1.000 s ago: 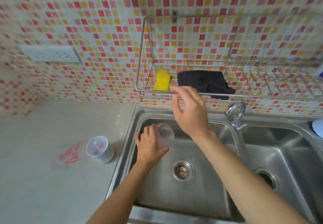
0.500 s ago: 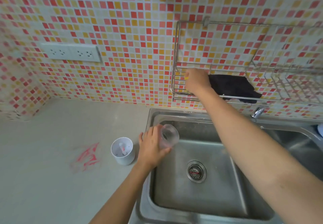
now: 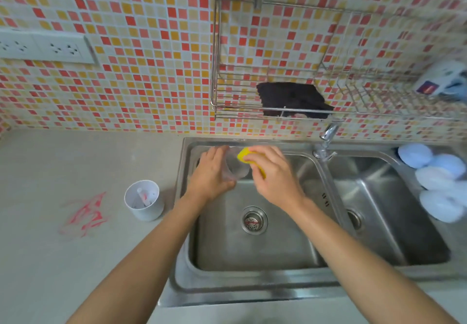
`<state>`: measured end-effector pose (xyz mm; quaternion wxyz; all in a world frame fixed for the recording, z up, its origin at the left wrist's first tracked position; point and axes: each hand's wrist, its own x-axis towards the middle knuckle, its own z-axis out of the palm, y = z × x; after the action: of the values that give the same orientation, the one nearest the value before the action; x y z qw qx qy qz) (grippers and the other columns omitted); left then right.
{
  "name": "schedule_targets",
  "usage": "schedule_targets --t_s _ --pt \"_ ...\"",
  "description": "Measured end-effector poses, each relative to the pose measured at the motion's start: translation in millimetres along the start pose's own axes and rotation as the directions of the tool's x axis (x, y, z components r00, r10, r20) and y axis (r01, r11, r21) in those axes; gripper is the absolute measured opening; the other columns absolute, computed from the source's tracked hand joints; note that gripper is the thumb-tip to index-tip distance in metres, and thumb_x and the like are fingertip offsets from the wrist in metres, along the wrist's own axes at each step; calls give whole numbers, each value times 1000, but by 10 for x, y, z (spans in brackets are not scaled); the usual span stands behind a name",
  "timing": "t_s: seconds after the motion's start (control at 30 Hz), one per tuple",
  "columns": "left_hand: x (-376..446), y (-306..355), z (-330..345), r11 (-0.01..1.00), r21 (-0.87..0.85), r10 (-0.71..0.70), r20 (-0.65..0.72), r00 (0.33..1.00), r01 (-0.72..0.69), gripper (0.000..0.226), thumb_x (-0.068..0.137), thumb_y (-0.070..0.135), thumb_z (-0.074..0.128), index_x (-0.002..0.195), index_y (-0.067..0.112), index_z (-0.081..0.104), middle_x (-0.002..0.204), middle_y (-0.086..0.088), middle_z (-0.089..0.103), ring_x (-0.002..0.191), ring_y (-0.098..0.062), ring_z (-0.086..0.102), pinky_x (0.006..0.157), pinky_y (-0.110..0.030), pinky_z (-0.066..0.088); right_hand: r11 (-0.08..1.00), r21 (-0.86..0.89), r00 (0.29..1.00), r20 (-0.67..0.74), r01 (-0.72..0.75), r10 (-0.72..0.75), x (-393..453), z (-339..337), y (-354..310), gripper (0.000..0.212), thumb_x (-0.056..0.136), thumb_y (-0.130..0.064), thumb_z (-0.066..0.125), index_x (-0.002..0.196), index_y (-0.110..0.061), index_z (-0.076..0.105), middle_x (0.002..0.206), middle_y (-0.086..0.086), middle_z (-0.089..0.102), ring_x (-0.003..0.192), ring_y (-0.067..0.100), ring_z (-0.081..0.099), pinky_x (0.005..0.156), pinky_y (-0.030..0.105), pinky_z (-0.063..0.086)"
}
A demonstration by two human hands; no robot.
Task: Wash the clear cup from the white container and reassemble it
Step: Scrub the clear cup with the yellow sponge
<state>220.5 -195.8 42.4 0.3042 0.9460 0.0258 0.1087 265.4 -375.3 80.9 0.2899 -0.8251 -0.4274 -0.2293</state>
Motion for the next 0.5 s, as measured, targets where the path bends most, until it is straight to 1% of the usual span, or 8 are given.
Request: schedule_targets --t_s 0.1,0.17,0.23,0.27,0.33,0.4,0.43,0.5 --pt "78 151 68 999 17 32 -10 999 -32 82 66 24 81 137 11 41 129 -8 49 119 -29 46 102 -39 41 1000 4 987 160 7 -7 -230 15 151 29 83 5 60 107 -7 69 112 6 64 105 25 56 93 33 46" --pt "127 242 123 998 48 42 -33 999 -41 78 66 24 80 135 15 44 128 -4 51 117 -29 48 98 -39 45 1000 -4 980 197 10 -9 -267 -21 271 29 84 4 58 109 -7 68 113 5 64 106 25 55 94 33 47" --pt "173 325 185 996 88 38 -57 998 -33 72 68 27 78 132 18 47 126 -2 52 114 -28 50 93 -36 47 1000 -1 980 198 -8 9 -279 -46 377 29 84 4 58 108 -7 69 111 5 65 105 25 56 94 32 46" --pt "199 363 212 993 110 38 -71 997 -30 69 69 28 77 131 19 48 125 -2 53 112 -28 51 90 -36 48 999 12 980 195 -29 26 -288 -46 404 29 84 4 57 107 -7 70 110 5 66 104 24 57 94 31 46" --pt "241 416 252 987 157 39 -88 995 -25 65 71 27 75 130 19 48 125 -1 52 111 -27 51 85 -36 49 987 104 975 201 -119 97 -321 -38 405 28 84 4 58 105 -9 72 106 4 68 100 19 58 93 26 45" --pt "263 468 297 979 202 38 -61 997 -25 67 72 22 74 132 18 47 126 -1 50 113 -26 48 84 -35 48 956 207 958 242 -207 155 -350 -60 449 26 83 2 61 103 -10 74 103 3 70 97 16 60 92 19 43" --pt "263 492 321 975 219 42 -50 998 -30 66 73 20 72 133 18 46 126 -1 50 113 -25 47 84 -35 48 954 223 953 272 -201 137 -355 -79 513 26 83 3 61 101 -10 74 103 3 71 96 16 60 92 19 42" --pt "250 542 375 972 232 56 -61 997 -41 60 76 18 69 131 17 48 123 -2 51 112 -26 48 84 -38 51 981 179 951 310 -79 20 -352 -113 714 28 81 7 61 99 -9 74 102 3 71 98 20 60 93 24 43"
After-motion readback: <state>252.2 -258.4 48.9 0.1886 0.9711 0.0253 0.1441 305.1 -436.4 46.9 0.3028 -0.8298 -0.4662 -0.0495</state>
